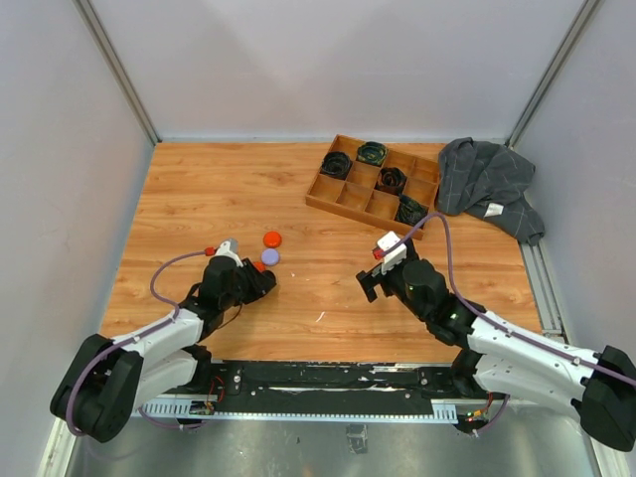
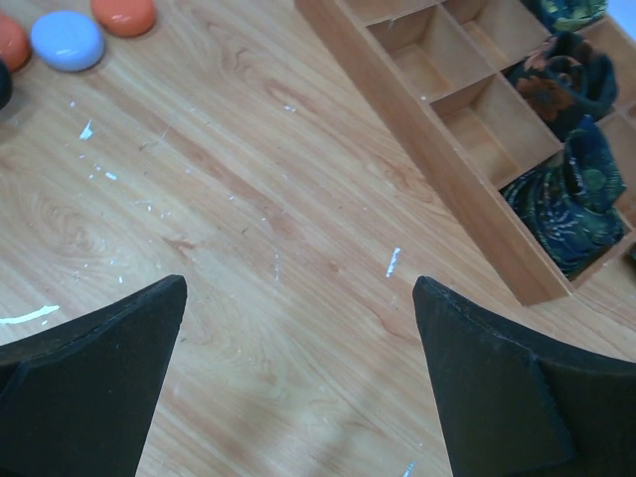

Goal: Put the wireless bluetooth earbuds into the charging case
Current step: Place the charging case at the center of the board, then reset both arms

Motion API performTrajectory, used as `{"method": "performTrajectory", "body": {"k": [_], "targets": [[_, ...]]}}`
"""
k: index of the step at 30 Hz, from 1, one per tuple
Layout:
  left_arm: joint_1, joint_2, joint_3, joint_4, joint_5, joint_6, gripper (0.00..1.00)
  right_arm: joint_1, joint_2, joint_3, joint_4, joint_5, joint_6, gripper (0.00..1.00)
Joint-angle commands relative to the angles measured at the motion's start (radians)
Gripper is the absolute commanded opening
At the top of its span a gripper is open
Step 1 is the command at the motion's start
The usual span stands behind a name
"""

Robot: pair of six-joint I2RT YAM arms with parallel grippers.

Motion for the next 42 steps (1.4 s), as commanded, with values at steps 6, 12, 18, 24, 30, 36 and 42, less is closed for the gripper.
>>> {"method": "performTrajectory", "body": {"k": [6,12,18,24,30,36,42], "targets": [[0.083,0.077,0.007,-0.022,0.021,-0.074,0.28,-0.009,-0.083,-0.045,0.054,0.14,0.013,0.99],[0.128,0.179,0.033,0.023,0.04,-0.079,0.39,-0.009,-0.12,-0.066,0.062,0.168,0.02,0.99],[0.167,0.286,0.092,0.059,0.073,-0.07,0.49,-0.009,-0.146,-0.084,0.075,0.174,0.02,0.98],[0.18,0.314,0.109,0.029,0.079,-0.064,0.62,-0.009,-0.148,-0.087,0.075,0.224,0.02,0.99],[0.19,0.208,0.08,-0.058,0.003,-0.034,0.81,-0.01,-0.146,-0.089,0.074,0.249,0.018,0.98],[0.192,0.059,0.122,-0.219,-0.043,0.033,0.89,-0.009,-0.149,-0.058,0.019,0.326,0.031,0.98],[0.192,-0.202,0.203,-0.445,-0.098,0.114,0.95,-0.01,-0.161,0.023,-0.162,0.47,0.105,0.98]]}}
